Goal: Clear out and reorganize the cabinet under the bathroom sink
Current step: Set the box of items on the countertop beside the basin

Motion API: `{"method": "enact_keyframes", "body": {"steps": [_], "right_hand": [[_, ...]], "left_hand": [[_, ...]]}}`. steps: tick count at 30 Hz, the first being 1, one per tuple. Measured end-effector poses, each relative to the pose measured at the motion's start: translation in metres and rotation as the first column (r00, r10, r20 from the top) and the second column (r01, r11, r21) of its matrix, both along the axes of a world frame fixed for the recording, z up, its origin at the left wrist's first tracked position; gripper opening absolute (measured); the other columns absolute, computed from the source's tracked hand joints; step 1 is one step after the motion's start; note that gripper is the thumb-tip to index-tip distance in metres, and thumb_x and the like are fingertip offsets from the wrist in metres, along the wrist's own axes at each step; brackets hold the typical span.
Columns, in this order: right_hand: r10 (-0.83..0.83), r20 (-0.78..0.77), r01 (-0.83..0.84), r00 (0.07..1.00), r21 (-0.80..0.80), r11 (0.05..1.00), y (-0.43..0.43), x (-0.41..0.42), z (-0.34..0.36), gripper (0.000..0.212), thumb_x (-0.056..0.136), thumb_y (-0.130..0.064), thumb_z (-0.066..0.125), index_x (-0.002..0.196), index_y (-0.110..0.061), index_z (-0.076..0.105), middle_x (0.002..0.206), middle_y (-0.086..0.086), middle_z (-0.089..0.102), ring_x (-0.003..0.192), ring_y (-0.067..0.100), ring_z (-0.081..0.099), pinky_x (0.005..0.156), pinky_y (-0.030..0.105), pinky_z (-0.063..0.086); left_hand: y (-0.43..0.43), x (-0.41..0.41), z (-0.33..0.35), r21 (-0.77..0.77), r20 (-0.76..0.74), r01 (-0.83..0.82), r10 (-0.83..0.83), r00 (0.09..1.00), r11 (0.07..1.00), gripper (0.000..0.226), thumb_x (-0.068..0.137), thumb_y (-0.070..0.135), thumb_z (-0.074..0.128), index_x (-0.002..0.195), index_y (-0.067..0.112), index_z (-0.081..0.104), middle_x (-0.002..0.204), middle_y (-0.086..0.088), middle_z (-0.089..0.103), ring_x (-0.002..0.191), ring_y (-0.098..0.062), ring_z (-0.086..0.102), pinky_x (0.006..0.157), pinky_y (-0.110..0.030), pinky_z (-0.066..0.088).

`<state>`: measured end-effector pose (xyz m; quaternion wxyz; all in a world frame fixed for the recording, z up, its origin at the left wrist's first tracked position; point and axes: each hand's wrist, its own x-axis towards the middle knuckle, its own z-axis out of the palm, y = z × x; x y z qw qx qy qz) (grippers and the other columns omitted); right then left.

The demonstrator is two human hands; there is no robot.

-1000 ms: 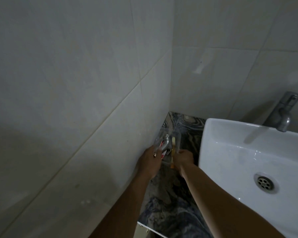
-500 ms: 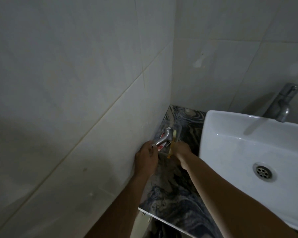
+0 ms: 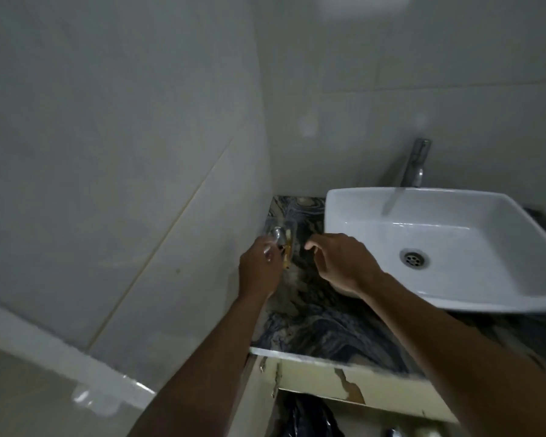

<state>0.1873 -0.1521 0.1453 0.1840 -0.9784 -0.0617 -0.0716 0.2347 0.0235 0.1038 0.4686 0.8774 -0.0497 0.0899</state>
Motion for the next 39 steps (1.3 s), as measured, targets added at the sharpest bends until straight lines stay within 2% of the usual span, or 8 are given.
{"method": "enact_keyframes", "body": {"steps": [5, 11, 14, 17, 24, 30, 35, 39], "right_hand": [[-0.226, 0.046, 0.23, 0.973, -0.193, 0.954, -0.035, -0.104, -0.001, 0.033, 0.092, -0.022, 0.049, 0.122, -0.027, 0.062, 0.114, 0.0, 0.069, 0.104, 0.026, 0.063, 0.073, 0.034, 0.046], [-0.519, 0.027, 0.515, 0.855, -0.174, 0.839, -0.076, -0.241, -0.017, 0.022, 0.093, -0.031, 0.052, 0.109, -0.029, 0.068, 0.098, 0.0, 0.073, 0.084, 0.02, 0.069, 0.073, 0.034, 0.056], [-0.624, -0.088, 0.607, 0.777, -0.16, 0.778, -0.1, -0.292, -0.031, 0.032, 0.09, -0.036, 0.041, 0.106, -0.029, 0.067, 0.106, 0.002, 0.072, 0.093, 0.025, 0.068, 0.08, 0.039, 0.056], [-0.733, -0.222, 0.725, 0.643, -0.133, 0.676, -0.126, -0.341, -0.051, 0.032, 0.091, -0.031, 0.046, 0.119, -0.033, 0.063, 0.122, 0.001, 0.066, 0.109, 0.025, 0.063, 0.092, 0.038, 0.051], [-0.764, -0.425, 0.822, 0.486, -0.076, 0.565, -0.169, -0.438, -0.105, 0.03, 0.086, -0.039, 0.048, 0.112, -0.04, 0.062, 0.114, -0.003, 0.068, 0.1, 0.019, 0.065, 0.09, 0.034, 0.053], [-0.744, -0.532, 0.848, 0.405, -0.084, 0.523, -0.169, -0.485, -0.141, 0.029, 0.089, -0.036, 0.05, 0.116, -0.038, 0.062, 0.114, -0.003, 0.067, 0.106, 0.019, 0.063, 0.087, 0.031, 0.05], [-0.708, -0.623, 0.887, 0.333, -0.048, 0.459, -0.17, -0.495, -0.172, 0.029, 0.091, -0.034, 0.052, 0.118, -0.037, 0.06, 0.117, -0.003, 0.064, 0.116, 0.019, 0.056, 0.092, 0.03, 0.045], [-0.668, -0.686, 0.904, 0.287, -0.037, 0.427, -0.172, -0.498, -0.204, 0.031, 0.088, -0.038, 0.053, 0.118, -0.038, 0.057, 0.116, -0.005, 0.065, 0.115, 0.015, 0.055, 0.094, 0.032, 0.047]], "left_hand": [[-0.024, -0.047, 0.024, 0.0, 0.066, 0.232, -0.232, 0.971, 0.973, 0.023, 0.096, 0.021, 0.054, 0.113, 0.018, 0.069, 0.107, -0.007, 0.073, 0.098, -0.021, 0.068, 0.083, -0.029, 0.054], [-0.077, -0.119, 0.028, 0.061, 0.001, 0.508, -0.509, 0.861, 0.859, 0.019, 0.093, 0.021, 0.055, 0.104, 0.024, 0.07, 0.106, 0.002, 0.072, 0.099, -0.014, 0.067, 0.082, -0.023, 0.051], [-0.109, -0.154, 0.021, 0.102, -0.043, 0.621, -0.62, 0.783, 0.777, 0.019, 0.093, 0.024, 0.054, 0.1, 0.027, 0.071, 0.104, 0.002, 0.073, 0.098, -0.016, 0.068, 0.087, -0.031, 0.054], [-0.143, -0.192, 0.003, 0.087, -0.137, 0.727, -0.714, 0.686, 0.682, 0.017, 0.092, 0.025, 0.055, 0.095, 0.029, 0.071, 0.1, 0.003, 0.074, 0.096, -0.015, 0.069, 0.089, -0.034, 0.055], [-0.208, -0.268, -0.072, 0.105, -0.301, 0.868, -0.816, 0.494, 0.486, 0.019, 0.085, 0.024, 0.055, 0.096, 0.026, 0.071, 0.099, 0.001, 0.072, 0.092, -0.012, 0.067, 0.087, -0.037, 0.056], [-0.229, -0.322, -0.112, 0.117, -0.406, 0.912, -0.819, 0.406, 0.394, 0.019, 0.089, 0.02, 0.062, 0.106, 0.021, 0.07, 0.106, 0.0, 0.071, 0.094, -0.014, 0.065, 0.079, -0.022, 0.048], [-0.247, -0.334, -0.143, 0.126, -0.522, 0.947, -0.791, 0.317, 0.296, 0.034, 0.083, 0.03, 0.059, 0.112, 0.015, 0.069, 0.114, -0.004, 0.07, 0.106, -0.023, 0.064, 0.091, -0.03, 0.05], [-0.263, -0.335, -0.182, 0.165, -0.591, 0.964, -0.761, 0.267, 0.21, 0.028, 0.091, 0.021, 0.06, 0.118, 0.015, 0.065, 0.115, -0.008, 0.069, 0.092, -0.019, 0.066, 0.079, -0.018, 0.052]]}}
